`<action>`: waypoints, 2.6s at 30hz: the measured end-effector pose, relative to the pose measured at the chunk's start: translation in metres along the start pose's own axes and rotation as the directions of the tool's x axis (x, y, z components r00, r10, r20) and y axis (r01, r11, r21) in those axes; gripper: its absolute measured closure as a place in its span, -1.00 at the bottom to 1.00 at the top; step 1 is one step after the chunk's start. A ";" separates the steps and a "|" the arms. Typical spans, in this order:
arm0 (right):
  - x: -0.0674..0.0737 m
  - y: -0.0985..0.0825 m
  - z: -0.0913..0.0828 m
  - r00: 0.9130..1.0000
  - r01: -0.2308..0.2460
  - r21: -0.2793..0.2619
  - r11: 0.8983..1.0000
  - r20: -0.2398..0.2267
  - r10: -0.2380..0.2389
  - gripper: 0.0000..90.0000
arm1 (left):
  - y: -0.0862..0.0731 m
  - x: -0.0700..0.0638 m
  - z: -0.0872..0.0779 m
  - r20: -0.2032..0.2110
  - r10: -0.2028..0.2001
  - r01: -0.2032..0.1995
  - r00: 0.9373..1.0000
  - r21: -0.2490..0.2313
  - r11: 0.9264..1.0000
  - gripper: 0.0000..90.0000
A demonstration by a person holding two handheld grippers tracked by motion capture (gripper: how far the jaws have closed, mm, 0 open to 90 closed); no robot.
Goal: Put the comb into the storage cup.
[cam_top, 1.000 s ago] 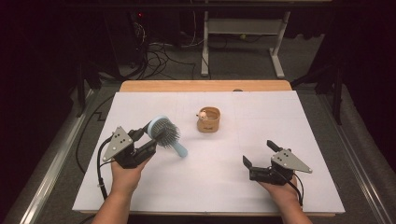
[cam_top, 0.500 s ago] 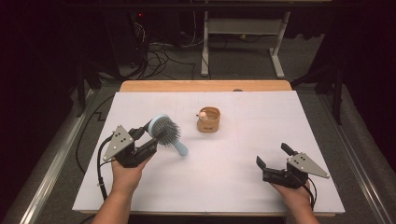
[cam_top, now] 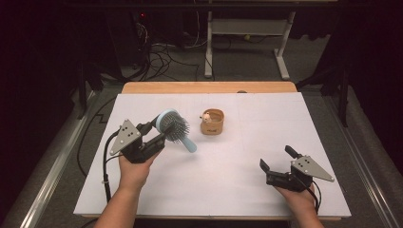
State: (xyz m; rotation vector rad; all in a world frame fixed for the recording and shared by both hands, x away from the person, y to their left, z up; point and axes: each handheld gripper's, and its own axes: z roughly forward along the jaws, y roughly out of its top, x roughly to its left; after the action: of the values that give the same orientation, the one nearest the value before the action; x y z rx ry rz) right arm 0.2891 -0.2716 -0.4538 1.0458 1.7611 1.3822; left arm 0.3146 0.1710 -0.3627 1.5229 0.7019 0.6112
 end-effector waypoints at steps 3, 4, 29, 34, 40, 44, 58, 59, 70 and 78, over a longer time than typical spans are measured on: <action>0.000 0.000 0.000 1.000 0.000 0.001 1.000 0.000 0.000 -1.00 | 0.001 0.001 0.004 0.000 -0.004 0.004 1.000 -0.003 1.000 0.30; 0.000 0.000 0.001 1.000 0.000 0.001 1.000 0.000 0.000 -1.00 | 0.002 0.001 0.005 0.001 -0.009 0.009 1.000 -0.007 1.000 0.30; 0.000 0.000 0.001 1.000 -0.003 -0.006 1.000 0.000 0.003 -1.00 | 0.031 0.001 0.035 0.013 -0.012 0.012 1.000 -0.031 0.999 0.31; 0.000 0.000 0.001 1.000 -0.004 -0.008 1.000 -0.002 0.004 -1.00 | 0.037 0.001 0.041 0.015 -0.004 0.005 1.000 -0.032 0.999 0.31; 0.000 0.000 0.000 1.000 -0.002 -0.007 1.000 -0.003 0.002 -1.00 | 0.044 0.000 0.050 0.021 -0.010 0.010 1.000 -0.033 0.999 0.31; 0.000 0.000 0.000 1.000 -0.004 -0.008 1.000 -0.003 0.004 -1.00 | 0.048 0.000 0.056 0.022 -0.009 0.010 1.000 -0.035 0.999 0.31; -0.001 0.000 0.000 1.000 -0.003 -0.007 1.000 -0.005 0.003 -1.00 | 0.059 0.002 0.079 0.018 -0.014 0.015 1.000 -0.030 0.999 0.31; -0.001 0.000 0.000 1.000 -0.004 -0.008 1.000 -0.005 0.004 -1.00 | 0.059 0.002 0.080 0.019 -0.020 0.021 1.000 -0.033 0.999 0.31; -0.001 -0.001 0.000 1.000 -0.002 -0.005 1.000 -0.005 0.002 -1.00 | 0.068 0.004 0.092 0.013 -0.020 0.021 1.000 -0.050 0.999 0.31; -0.001 -0.001 -0.001 1.000 -0.001 -0.009 1.000 -0.003 0.001 -1.00 | 0.071 0.002 0.104 0.008 -0.007 0.008 1.000 -0.042 0.999 0.31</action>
State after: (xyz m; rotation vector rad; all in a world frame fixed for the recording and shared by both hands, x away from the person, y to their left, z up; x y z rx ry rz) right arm 0.2891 -0.2733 -0.4541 1.0408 1.7553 1.3915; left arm 0.3979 0.1008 -0.2995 1.4821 0.6843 0.6107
